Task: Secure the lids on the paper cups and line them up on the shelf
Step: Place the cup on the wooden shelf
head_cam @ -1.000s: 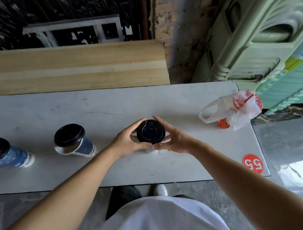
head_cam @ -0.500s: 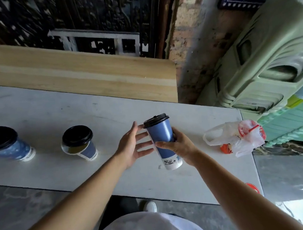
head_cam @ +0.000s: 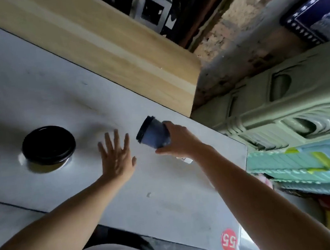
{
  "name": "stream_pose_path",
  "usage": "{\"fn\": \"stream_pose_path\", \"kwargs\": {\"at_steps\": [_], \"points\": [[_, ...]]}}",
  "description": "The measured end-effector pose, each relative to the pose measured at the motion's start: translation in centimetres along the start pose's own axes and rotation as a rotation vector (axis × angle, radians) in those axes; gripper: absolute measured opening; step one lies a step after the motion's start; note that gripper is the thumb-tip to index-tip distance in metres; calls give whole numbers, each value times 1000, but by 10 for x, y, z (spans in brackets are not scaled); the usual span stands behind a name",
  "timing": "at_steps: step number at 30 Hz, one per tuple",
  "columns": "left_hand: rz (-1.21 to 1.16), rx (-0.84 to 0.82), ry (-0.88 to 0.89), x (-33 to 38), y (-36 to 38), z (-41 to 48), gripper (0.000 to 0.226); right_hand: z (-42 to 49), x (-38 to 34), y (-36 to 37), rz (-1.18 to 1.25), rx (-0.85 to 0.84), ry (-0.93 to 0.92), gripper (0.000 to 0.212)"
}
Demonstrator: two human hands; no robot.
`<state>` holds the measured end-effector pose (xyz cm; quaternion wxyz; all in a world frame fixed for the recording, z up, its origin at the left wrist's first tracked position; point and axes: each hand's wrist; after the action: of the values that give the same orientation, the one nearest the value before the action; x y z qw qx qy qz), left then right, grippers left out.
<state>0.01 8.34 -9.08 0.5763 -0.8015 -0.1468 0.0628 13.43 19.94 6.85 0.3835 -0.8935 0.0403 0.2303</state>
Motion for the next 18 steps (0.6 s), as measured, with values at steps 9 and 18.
{"fn": "stream_pose_path", "kwargs": {"at_steps": [9,18], "points": [[-1,118,-107,6,34,1,83,51,-39,-69,-784,-35,-113,69],[-43,206,-329,35,42,3,69,54,-77,-131,-1211,18,-135,50]]}}
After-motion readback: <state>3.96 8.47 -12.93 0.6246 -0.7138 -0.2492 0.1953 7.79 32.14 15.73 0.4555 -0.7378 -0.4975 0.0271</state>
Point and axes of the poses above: each hand's wrist, its own z-axis towards the middle knuckle, its own y-axis out of the palm, x = y × z, and after that the axes turned 15 degrees about z, right-handed
